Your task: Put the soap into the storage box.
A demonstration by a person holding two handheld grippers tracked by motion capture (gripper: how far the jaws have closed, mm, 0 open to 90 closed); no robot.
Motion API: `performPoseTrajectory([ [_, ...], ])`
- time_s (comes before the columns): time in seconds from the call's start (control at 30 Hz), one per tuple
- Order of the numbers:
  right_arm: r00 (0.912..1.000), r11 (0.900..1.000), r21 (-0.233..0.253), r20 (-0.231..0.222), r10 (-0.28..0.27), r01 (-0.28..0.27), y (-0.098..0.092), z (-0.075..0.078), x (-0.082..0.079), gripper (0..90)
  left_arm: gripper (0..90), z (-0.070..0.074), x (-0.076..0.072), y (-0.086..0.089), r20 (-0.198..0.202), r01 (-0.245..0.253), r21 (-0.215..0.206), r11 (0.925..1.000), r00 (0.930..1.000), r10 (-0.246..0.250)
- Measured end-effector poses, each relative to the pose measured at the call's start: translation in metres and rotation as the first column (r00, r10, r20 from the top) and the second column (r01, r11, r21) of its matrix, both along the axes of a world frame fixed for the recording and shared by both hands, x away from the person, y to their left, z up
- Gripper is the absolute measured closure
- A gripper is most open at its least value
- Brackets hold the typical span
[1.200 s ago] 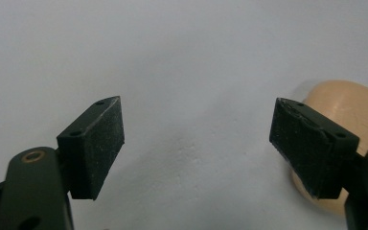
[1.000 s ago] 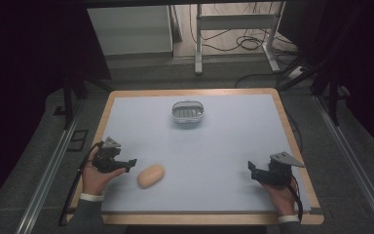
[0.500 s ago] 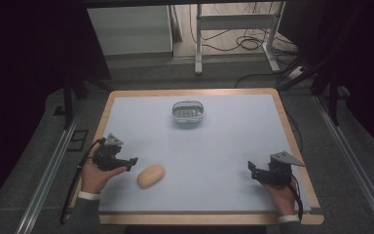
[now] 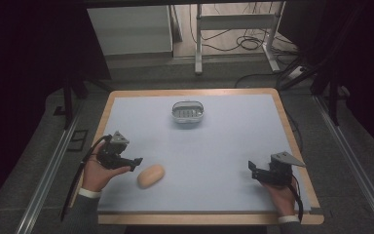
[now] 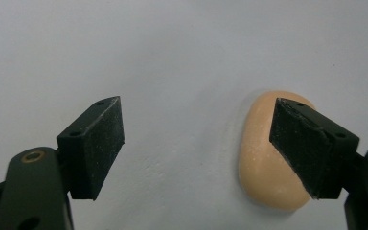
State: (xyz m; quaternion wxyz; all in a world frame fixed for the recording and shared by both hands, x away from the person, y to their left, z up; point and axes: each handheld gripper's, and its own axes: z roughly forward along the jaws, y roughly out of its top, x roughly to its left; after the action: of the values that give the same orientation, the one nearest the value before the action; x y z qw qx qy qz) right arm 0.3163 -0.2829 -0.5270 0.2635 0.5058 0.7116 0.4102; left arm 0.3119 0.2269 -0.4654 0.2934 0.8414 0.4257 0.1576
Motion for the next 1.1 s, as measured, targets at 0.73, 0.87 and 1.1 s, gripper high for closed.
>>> performPoseTrajectory([
  [0.73,1.0000,1.000,0.002,-0.009,-0.001,0.001,0.000,0.000,0.001,7.3,18.6,-0.020,-0.003,-0.038,-0.074,0.114,0.065,0.9913,0.9913,-0.109],
  [0.87,1.0000,1.000,0.001,-0.009,0.000,0.000,0.000,0.000,0.001,7.3,18.5,-0.024,-0.004,-0.044,-0.095,0.135,0.069,0.9885,0.9872,-0.128],
  [1.1,0.9999,1.000,0.000,-0.014,0.000,0.000,0.000,0.000,0.001,7.3,18.9,-0.032,-0.006,-0.052,-0.124,0.167,0.055,0.9844,0.9794,-0.160],
])
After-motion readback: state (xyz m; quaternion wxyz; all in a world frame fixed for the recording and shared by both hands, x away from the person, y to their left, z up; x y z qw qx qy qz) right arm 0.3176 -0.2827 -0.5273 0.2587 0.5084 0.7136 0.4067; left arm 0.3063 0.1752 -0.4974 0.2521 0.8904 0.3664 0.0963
